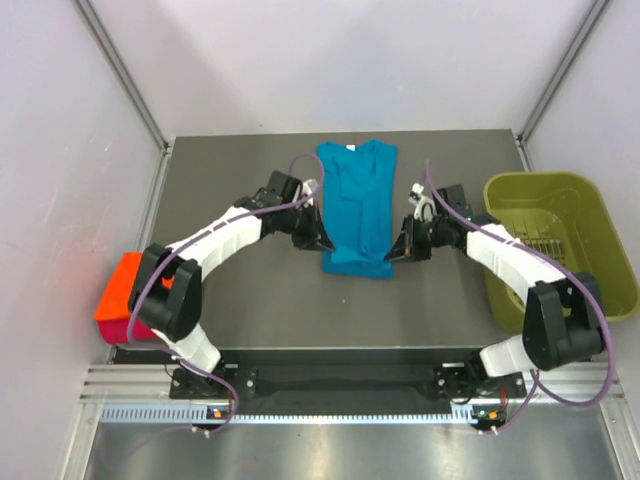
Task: Fold and stack the t-shirts
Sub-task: Fold the tshirt
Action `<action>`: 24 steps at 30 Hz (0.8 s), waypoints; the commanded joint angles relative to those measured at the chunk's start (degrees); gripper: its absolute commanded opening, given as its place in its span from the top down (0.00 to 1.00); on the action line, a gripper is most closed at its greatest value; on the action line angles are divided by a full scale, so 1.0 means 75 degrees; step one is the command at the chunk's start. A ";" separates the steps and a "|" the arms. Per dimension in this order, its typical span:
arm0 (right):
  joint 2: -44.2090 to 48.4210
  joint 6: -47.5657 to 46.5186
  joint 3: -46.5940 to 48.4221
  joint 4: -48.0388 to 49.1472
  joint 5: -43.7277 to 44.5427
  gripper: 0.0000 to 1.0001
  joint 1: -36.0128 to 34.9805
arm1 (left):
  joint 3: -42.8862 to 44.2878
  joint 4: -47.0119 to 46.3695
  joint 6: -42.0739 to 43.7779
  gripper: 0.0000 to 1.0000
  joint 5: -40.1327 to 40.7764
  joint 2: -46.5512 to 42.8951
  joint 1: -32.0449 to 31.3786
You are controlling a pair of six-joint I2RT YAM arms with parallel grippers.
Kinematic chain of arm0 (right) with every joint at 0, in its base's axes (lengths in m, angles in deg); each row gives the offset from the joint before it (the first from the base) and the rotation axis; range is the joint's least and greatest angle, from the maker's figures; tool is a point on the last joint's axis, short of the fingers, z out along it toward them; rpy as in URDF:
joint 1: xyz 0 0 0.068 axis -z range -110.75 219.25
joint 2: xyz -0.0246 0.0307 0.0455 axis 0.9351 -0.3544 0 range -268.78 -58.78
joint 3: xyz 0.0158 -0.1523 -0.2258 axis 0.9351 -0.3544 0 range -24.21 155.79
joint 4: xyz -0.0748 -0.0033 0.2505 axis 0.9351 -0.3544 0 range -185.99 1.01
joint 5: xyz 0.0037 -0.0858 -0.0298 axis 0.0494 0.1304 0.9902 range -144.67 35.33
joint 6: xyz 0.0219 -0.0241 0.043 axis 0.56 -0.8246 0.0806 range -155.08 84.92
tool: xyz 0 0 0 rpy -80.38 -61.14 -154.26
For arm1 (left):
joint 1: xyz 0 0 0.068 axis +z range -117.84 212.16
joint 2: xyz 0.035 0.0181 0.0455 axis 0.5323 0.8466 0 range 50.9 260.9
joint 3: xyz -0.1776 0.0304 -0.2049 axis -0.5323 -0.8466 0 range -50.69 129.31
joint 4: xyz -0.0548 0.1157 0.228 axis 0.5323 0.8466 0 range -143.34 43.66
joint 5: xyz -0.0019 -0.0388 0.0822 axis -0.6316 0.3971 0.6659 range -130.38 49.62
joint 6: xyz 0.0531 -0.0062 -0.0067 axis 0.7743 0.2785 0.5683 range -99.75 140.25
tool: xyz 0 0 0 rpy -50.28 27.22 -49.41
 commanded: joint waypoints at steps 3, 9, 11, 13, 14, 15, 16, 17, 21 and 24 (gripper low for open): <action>-0.0725 -0.0291 0.1201 0.0458 0.0286 1.00 0.0434 | 0.0999 0.0222 0.0768 1.00 -0.0137 0.0828 0.0762; -0.1299 -0.0583 0.1858 0.0752 0.0567 1.00 0.0528 | 0.2206 0.0456 0.1086 1.00 -0.0302 0.1766 0.1290; -0.1556 -0.0700 0.2058 0.0741 0.0568 1.00 0.0540 | 0.2429 0.0491 0.1003 1.00 -0.0501 0.2047 0.1349; -0.1767 -0.0806 0.2351 0.0635 0.0544 1.00 0.0575 | 0.2711 0.0468 0.1038 1.00 -0.0583 0.2235 0.1349; -0.1977 -0.0795 0.2433 0.0623 0.0521 1.00 0.0587 | 0.2793 0.0468 0.1061 1.00 -0.0676 0.2444 0.1349; -0.2084 -0.0806 0.2596 0.0658 0.0498 1.00 0.0575 | 0.3002 0.0537 0.1085 1.00 -0.0689 0.2551 0.1361; -0.2189 -0.0830 0.2691 0.0682 0.0509 1.00 0.0598 | 0.3121 0.0538 0.1073 1.00 -0.0689 0.2749 0.1372; -0.2399 -0.0841 0.2784 0.0682 0.0532 1.00 0.0598 | 0.3215 0.0527 0.1062 1.00 -0.0712 0.2844 0.1407; -0.2916 -0.0830 0.3498 0.0670 0.0556 1.00 0.0657 | 0.3846 0.0456 0.1003 1.00 -0.0631 0.3231 0.1501; -0.3291 -0.0877 0.3897 0.0623 0.0591 1.00 0.0692 | 0.4396 0.0479 0.1003 1.00 -0.0677 0.3594 0.1583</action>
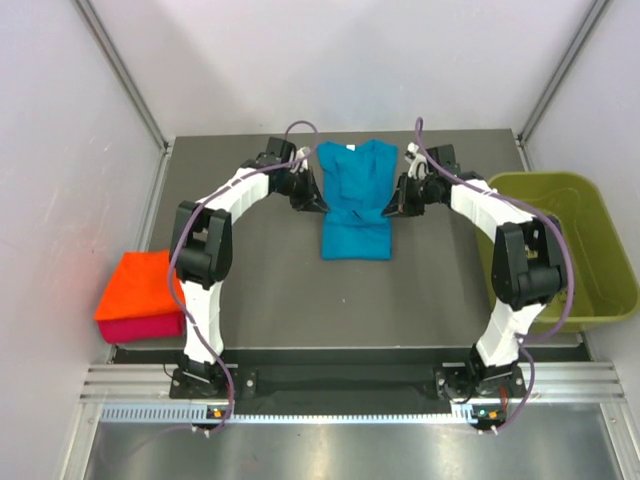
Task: Fold and stack the t-shirts
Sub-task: Fold the tshirt
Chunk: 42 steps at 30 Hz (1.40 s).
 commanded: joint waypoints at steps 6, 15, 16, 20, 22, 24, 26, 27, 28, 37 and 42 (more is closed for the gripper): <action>-0.0712 -0.0259 0.1015 0.0368 0.0236 1.00 0.0104 | 0.1914 0.0280 0.0190 1.00 -0.0243 0.1092 0.0214; -0.0972 -0.0949 0.1647 0.0204 0.0951 0.59 0.0279 | 0.2866 0.0244 0.0716 0.61 0.0178 0.1400 0.0389; -0.0715 -0.1009 0.1683 0.0169 0.0975 0.59 0.0303 | 0.2831 0.0315 0.0764 0.57 0.0248 0.1039 0.0424; -0.0209 -0.0846 0.1462 0.0366 0.0414 0.59 0.0303 | 0.1989 0.0479 0.0590 0.54 -0.0101 0.0076 0.0764; -0.0127 -0.0460 0.1146 0.0554 -0.0067 0.59 0.0222 | 0.1169 0.0259 0.0309 0.55 -0.0826 -0.0415 0.0811; -0.0185 -0.0214 0.0887 0.0859 -0.0441 0.59 0.0058 | 0.0442 0.0012 0.0133 0.61 -0.1493 -0.0605 0.0742; -0.0431 -0.0119 0.0828 0.1000 -0.0595 0.59 -0.0083 | 0.0172 -0.0013 0.0248 0.64 -0.1591 -0.0629 0.0554; -0.0548 -0.0014 0.0840 0.1024 -0.0723 0.59 -0.0200 | 0.0101 -0.0013 0.0295 0.66 -0.1614 -0.0594 0.0507; -0.0781 0.0045 0.0863 0.1059 -0.0794 0.59 -0.0259 | 0.0031 -0.0036 0.0273 0.66 -0.1626 -0.0513 0.0472; -0.1428 0.0046 0.0945 0.0825 -0.0865 0.62 -0.0459 | -0.0158 -0.0317 0.0132 0.72 -0.1767 0.0319 0.0109; -0.1463 -0.0013 0.0793 0.0813 -0.0760 0.62 -0.0505 | 0.0041 -0.0318 0.0026 0.73 -0.1756 0.0882 -0.0067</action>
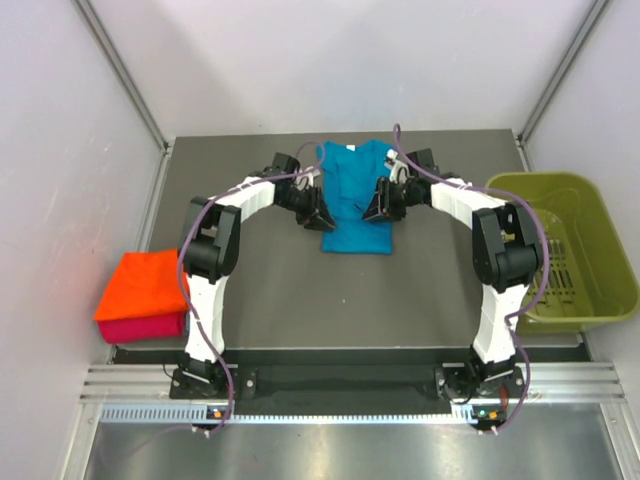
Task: Fold and stack the t-shirts
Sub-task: Fold the tshirt
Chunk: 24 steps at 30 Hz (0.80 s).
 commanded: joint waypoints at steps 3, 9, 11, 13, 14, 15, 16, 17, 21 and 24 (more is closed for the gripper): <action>-0.0014 -0.0115 -0.0009 0.0230 0.0042 0.62 -0.0101 | 0.0301 -0.0224 -0.0131 0.73 -0.0082 0.0513 -0.0135; -0.0565 -0.0244 0.0354 0.0125 0.0347 0.62 -0.0113 | 0.0278 -0.0154 -0.0132 0.74 0.0059 0.0655 -0.0228; -0.0799 -0.0314 0.0681 0.0090 0.0393 0.62 -0.0113 | 0.0290 -0.0107 -0.0108 0.74 0.0094 0.0678 -0.0240; -0.1033 -0.0350 0.0939 0.0054 0.0569 0.62 -0.0113 | 0.0290 -0.0072 -0.0050 0.74 0.0152 0.0702 -0.0252; -0.1092 -0.0396 0.1231 0.0043 0.0616 0.62 -0.0101 | 0.0278 -0.0060 -0.0049 0.74 0.0164 0.0713 -0.0252; -0.1174 -0.0432 0.1384 0.0031 0.0686 0.63 -0.0101 | 0.0267 -0.0048 -0.0049 0.74 0.0176 0.0737 -0.0252; -0.1314 -0.0455 0.1560 0.0019 0.0733 0.63 -0.0078 | 0.0266 -0.0048 -0.0049 0.75 0.0188 0.0725 -0.0252; -0.1385 -0.0467 0.1910 0.0019 0.0861 0.63 -0.0066 | 0.0243 -0.0037 -0.0038 0.75 0.0199 0.0725 -0.0252; -0.1573 -0.0443 0.2966 0.0124 0.1178 0.63 0.0144 | 0.0255 0.0022 0.0056 0.75 0.0293 0.0679 -0.0264; -0.1434 -0.0455 0.3681 0.0195 0.1483 0.62 0.0285 | 0.0290 0.0046 0.0091 0.75 0.0340 0.0597 -0.0275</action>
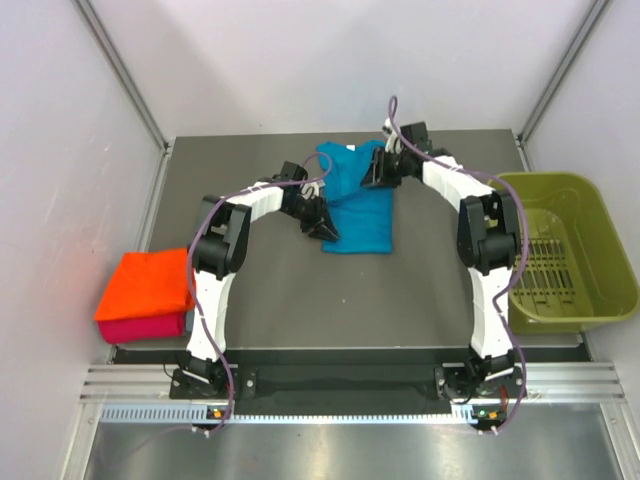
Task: Fold and stack the t-shirts
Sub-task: Fold the tshirt
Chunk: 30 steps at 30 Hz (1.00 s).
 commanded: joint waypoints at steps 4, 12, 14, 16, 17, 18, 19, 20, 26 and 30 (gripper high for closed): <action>0.0919 -0.0132 0.0737 0.0428 0.0383 0.62 0.0356 | 0.0573 0.0360 0.0608 0.59 0.0598 -0.0699 -0.0007; 0.2620 0.0443 -0.3022 0.0170 -0.1153 0.52 0.1117 | 0.0037 0.0456 0.0551 0.37 -0.0009 -0.1450 0.0473; 0.2937 0.0571 -0.4039 0.0135 -0.1258 0.52 0.1282 | -0.0302 0.0432 0.0446 0.38 -0.0150 -0.1485 0.0637; 0.3148 0.0665 -0.4629 0.0263 -0.1410 0.49 0.1446 | -0.0584 0.0420 0.0305 0.39 -0.0186 -0.1509 0.0672; 0.3172 0.0816 -0.5095 0.0322 -0.1481 0.48 0.1481 | -0.0667 0.0432 0.0281 0.39 -0.0197 -0.1509 0.0684; 0.3196 0.0922 -0.5286 0.0403 -0.1609 0.45 0.1493 | -0.0749 0.0409 0.0212 0.39 -0.0209 -0.1509 0.0673; 0.3196 0.1016 -0.5554 0.0613 -0.1680 0.43 0.1505 | -0.0935 0.0316 0.0130 0.39 -0.0256 -0.1497 0.0673; 0.3184 0.1121 -0.5615 0.0662 -0.1773 0.43 0.1494 | -0.1019 0.0269 0.0048 0.39 -0.0302 -0.1474 0.0673; 0.2728 0.1298 -0.5266 0.0756 -0.1786 0.42 0.1482 | -0.1242 -0.0247 -0.0515 0.39 -0.0537 -0.1158 0.0579; 0.2365 0.1427 -0.5007 0.0908 -0.1856 0.42 0.1318 | -0.1218 -0.0294 -0.0598 0.40 -0.0642 -0.0982 0.0392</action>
